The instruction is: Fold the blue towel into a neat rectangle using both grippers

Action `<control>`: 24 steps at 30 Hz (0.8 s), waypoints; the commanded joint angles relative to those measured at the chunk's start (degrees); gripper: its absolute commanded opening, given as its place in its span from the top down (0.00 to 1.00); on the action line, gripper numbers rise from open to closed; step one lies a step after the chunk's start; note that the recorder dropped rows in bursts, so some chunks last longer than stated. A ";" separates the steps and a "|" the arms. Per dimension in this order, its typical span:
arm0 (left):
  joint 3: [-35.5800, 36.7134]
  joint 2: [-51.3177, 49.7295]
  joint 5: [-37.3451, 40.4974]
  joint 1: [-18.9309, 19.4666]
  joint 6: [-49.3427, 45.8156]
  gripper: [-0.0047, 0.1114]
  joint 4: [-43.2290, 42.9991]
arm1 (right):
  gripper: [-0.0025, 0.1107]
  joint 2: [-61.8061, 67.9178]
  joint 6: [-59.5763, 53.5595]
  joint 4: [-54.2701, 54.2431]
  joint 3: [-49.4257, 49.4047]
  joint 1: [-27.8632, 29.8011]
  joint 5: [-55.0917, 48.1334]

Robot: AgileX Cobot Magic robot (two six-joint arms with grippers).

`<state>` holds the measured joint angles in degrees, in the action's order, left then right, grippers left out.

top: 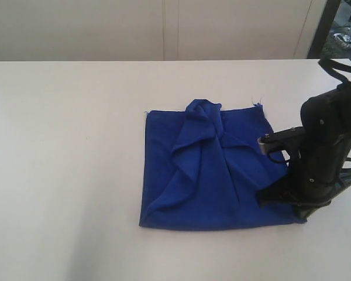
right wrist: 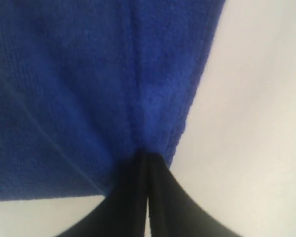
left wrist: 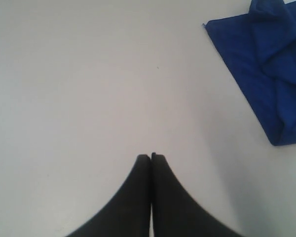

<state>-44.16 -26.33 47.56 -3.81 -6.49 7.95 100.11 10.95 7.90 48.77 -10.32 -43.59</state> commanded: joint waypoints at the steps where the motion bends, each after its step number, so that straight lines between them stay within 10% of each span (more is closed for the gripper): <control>1: 0.28 0.38 0.46 0.21 0.09 0.96 0.35 | 0.98 -0.01 -0.70 0.06 -0.21 0.53 -1.27; 24: 0.28 0.38 0.46 0.21 0.09 0.96 0.35 | 0.98 -10.55 -0.70 -3.90 4.20 0.53 6.08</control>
<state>-44.16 -26.33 47.56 -3.81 -6.49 7.95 90.12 10.95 7.04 52.85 -10.32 -39.55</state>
